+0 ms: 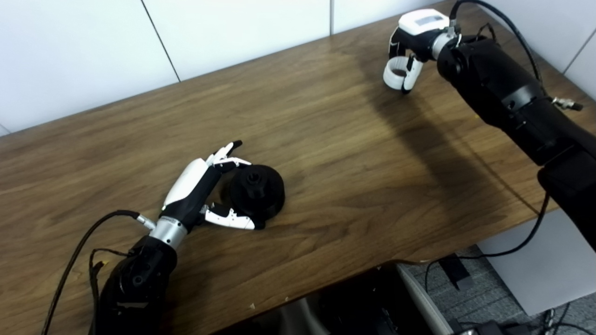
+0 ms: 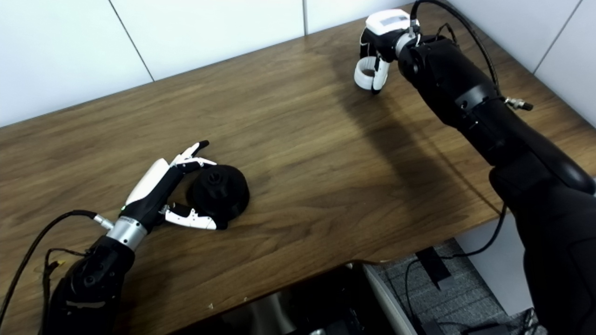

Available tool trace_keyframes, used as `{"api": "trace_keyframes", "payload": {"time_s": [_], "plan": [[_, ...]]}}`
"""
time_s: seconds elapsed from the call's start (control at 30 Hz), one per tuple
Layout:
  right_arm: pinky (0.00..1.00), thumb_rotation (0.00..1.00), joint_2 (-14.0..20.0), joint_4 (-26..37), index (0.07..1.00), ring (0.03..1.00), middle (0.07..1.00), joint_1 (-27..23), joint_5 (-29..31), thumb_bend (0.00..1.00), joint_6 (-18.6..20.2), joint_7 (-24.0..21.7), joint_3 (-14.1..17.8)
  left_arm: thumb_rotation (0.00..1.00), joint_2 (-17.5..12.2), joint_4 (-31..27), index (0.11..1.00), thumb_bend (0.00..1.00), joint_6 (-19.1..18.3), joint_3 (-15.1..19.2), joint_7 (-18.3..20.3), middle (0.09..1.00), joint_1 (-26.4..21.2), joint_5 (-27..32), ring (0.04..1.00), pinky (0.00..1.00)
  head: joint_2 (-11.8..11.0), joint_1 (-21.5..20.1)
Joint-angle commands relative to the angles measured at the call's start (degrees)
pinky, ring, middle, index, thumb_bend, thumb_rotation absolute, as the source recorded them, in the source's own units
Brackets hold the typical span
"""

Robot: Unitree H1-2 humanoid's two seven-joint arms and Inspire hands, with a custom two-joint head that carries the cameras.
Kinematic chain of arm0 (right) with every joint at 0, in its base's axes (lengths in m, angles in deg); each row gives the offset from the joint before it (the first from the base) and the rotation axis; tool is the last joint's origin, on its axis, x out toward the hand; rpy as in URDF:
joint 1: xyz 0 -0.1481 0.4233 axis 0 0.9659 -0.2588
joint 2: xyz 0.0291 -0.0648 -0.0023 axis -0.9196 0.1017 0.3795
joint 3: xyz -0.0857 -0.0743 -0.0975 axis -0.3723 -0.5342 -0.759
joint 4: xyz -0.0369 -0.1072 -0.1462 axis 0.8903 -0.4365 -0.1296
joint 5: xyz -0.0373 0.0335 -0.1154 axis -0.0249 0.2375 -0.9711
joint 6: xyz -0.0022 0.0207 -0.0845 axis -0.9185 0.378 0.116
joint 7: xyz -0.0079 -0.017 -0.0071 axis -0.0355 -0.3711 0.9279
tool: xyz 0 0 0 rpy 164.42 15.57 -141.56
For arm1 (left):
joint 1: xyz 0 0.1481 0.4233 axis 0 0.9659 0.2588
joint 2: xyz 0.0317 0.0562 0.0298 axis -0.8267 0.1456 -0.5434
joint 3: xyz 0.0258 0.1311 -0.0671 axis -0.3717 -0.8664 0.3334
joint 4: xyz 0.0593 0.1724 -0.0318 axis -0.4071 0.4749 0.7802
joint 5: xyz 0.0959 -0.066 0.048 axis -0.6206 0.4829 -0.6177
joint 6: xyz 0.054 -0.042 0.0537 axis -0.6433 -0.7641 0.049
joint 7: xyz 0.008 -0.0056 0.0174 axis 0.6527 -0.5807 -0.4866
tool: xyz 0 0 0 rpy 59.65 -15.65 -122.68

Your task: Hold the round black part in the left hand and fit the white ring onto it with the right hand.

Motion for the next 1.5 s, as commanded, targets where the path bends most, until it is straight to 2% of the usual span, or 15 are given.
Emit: {"api": "trace_keyframes", "payload": {"time_s": [0.0, 0.33, 0.43, 0.57, 0.7, 0.77, 0.83, 0.93, 1.03, 1.13, 1.27, 1.47], "plan": [[1.0, 0.14, 1.2, 1.4, 0.493, 0.76, 0.64, -2.2, -0.2, 0.52, -0.6, 2.2, 1.3, 0.29, -0.2, -1.0, 0.621, 1.0, 0.3, 0.4, -0.6, 1.0, -1.2, 0.4, 1.0, 1.0, 0.0, 0.0], [1.0, 0.14, 1.4, 2.2, 0.493, 0.743, 0.622, -1.8, 0.0, 0.52, -0.6, 2.3, 1.6, 0.29, -0.1, -0.3, 0.618, 1.0, 1.3, 0.4, -1.1, 1.0, -1.4, 0.4, 1.0, 1.0, 0.0, 0.4], [1.0, 0.14, 1.7, 3.0, 0.493, 0.813, 0.667, -2.1, -0.7, 0.52, -0.5, 2.1, 1.4, 0.29, -0.1, -0.2, 0.617, 1.0, 1.2, 0.4, -1.0, 1.0, -1.6, 0.5, 1.0, 1.0, 0.0, 0.3], [1.0, 0.14, 2.2, 3.7, 0.495, 0.79, 0.649, -2.8, -1.6, 0.52, -0.7, 1.6, 1.0, 0.28, -0.1, 0.2, 0.619, 1.0, 1.5, 0.5, -1.0, 1.0, -1.8, 0.9, 1.0, 1.0, 0.0, 0.2], [1.0, 0.14, 2.7, 5.0, 0.495, 0.743, 0.58, -3.5, -1.6, 0.52, -1.1, 1.0, 1.5, 0.29, 0.0, 0.6, 0.621, 1.0, 1.5, 0.5, -0.9, 1.0, -2.0, 0.9, 1.0, 1.0, -0.2, 0.1], [1.0, 0.04, 3.0, 5.6, 0.524, 0.725, 0.493, -3.7, -1.3, 0.52, -1.8, 1.6, 1.8, 0.29, 0.0, 0.8, 0.621, 1.0, 1.6, 0.5, -1.1, 1.0, -2.1, 0.7, 1.0, 1.0, -0.2, 0.1], [1.0, 0.01, 3.1, 6.3, 0.532, 0.692, 0.469, -3.9, -1.0, 0.52, -2.0, 1.7, 2.3, 0.3, 0.1, 1.1, 0.62, 1.0, 2.0, 0.5, -1.3, 1.0, -2.2, 0.6, 1.0, 1.0, -0.2, 0.2], [0.98, 0.01, 3.6, 7.8, 0.527, 0.672, 0.467, -4.1, -1.7, 0.53, -2.6, 1.1, 2.4, 0.29, 0.1, 1.0, 0.622, 1.0, 1.6, 0.5, -1.0, 1.0, -2.2, 0.5, 1.0, 1.0, -0.1, 0.2], [0.98, 0.01, 3.8, 9.5, 0.522, 0.7, 0.472, -4.2, -2.1, 0.53, -2.1, -0.1, 2.7, 0.29, 0.1, 0.8, 0.624, 1.0, 1.3, 0.5, -0.8, 1.0, -2.2, 0.6, 1.0, 1.0, -0.3, 0.2], [0.96, 0.01, 4.1, 10.8, 0.526, 0.673, 0.471, -4.3, -2.0, 0.53, -2.4, -0.7, 3.0, 0.29, 0.1, 1.2, 0.624, 1.0, 1.8, 0.4, -1.0, 1.0, -2.3, 0.5, 1.0, 1.0, -0.3, 0.2], [0.98, 0.01, 4.8, 11.9, 0.526, 0.681, 0.471, -4.6, -2.2, 0.53, -3.8, -1.2, 2.9, 0.27, 0.1, 1.0, 0.624, 1.0, 1.6, 0.4, -1.0, 1.0, -2.3, 0.5, 1.0, 1.0, -0.2, 0.3], [1.0, 0.01, 4.9, 13.7, 0.496, 0.706, 0.487, -4.9, -2.8, 0.53, -3.2, -3.3, 3.0, 0.28, 0.0, 0.7, 0.626, 1.0, 1.2, 0.4, -0.7, 1.0, -2.2, 0.4, 1.0, 1.0, -0.1, 0.2]]}}
